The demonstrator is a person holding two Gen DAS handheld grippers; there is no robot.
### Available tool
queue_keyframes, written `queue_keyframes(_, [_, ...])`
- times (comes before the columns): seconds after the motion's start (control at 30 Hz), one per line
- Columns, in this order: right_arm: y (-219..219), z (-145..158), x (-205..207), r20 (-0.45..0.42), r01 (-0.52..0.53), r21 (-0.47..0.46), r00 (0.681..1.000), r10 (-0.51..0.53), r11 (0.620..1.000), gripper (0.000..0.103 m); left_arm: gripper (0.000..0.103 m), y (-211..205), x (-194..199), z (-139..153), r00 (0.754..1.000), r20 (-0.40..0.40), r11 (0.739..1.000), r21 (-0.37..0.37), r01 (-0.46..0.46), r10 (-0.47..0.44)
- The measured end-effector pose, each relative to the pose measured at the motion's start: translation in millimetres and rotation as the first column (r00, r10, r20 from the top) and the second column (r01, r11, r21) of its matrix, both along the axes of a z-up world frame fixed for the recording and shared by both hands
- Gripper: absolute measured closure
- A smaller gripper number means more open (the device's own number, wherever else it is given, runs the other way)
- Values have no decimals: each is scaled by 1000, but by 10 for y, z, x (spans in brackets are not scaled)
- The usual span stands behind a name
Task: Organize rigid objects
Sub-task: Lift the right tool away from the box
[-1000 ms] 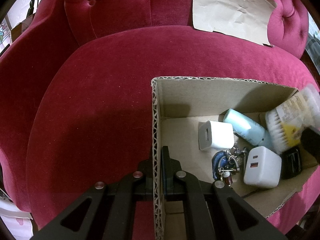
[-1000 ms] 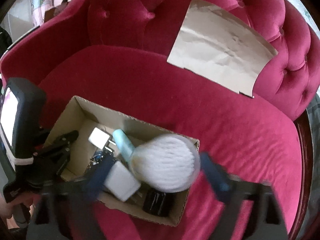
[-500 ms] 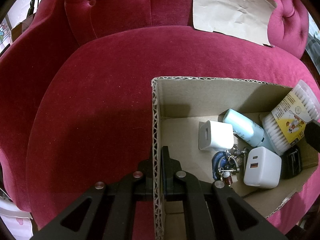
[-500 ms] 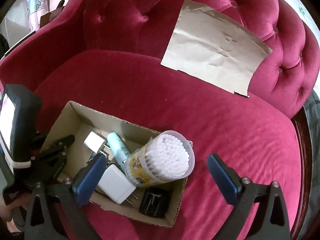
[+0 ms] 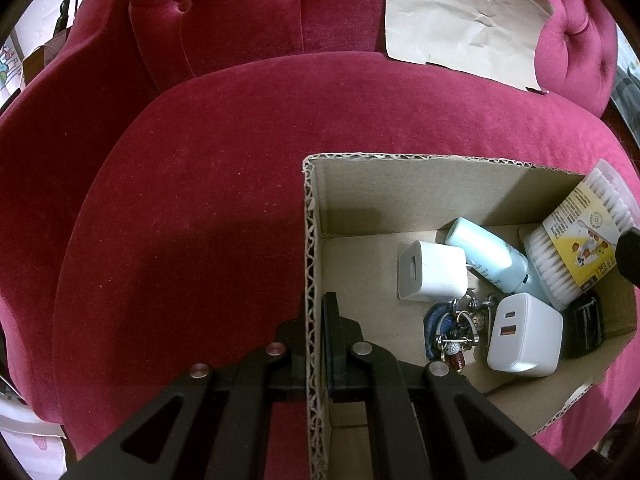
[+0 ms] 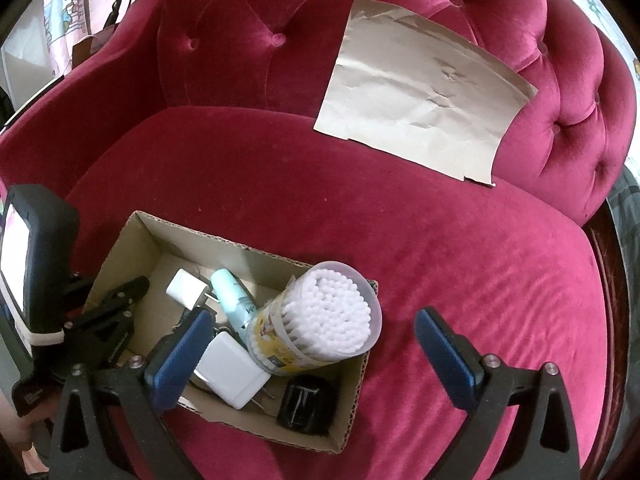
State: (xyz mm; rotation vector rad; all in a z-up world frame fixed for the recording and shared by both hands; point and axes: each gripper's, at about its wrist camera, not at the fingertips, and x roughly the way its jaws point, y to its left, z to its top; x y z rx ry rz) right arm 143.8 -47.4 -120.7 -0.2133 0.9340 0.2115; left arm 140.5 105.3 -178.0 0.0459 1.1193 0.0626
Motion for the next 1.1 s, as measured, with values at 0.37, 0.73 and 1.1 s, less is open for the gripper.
queue_keyframes(0.37, [-38, -8, 6, -10, 26, 27, 1000, -26, 999, 0, 99, 0, 4, 1, 1000, -4, 1000, 4, 0, 0])
queue_keyframes(0.73, [-67, 22, -8, -7, 36, 42, 999, -36, 998, 0, 88, -105, 6, 31, 1000, 4, 997, 82, 12, -12])
queue_keyframes(1.1, [-222, 30, -96, -20, 84, 62, 996, -83, 995, 0, 0, -96, -170, 288, 998, 58, 990, 141, -8, 0])
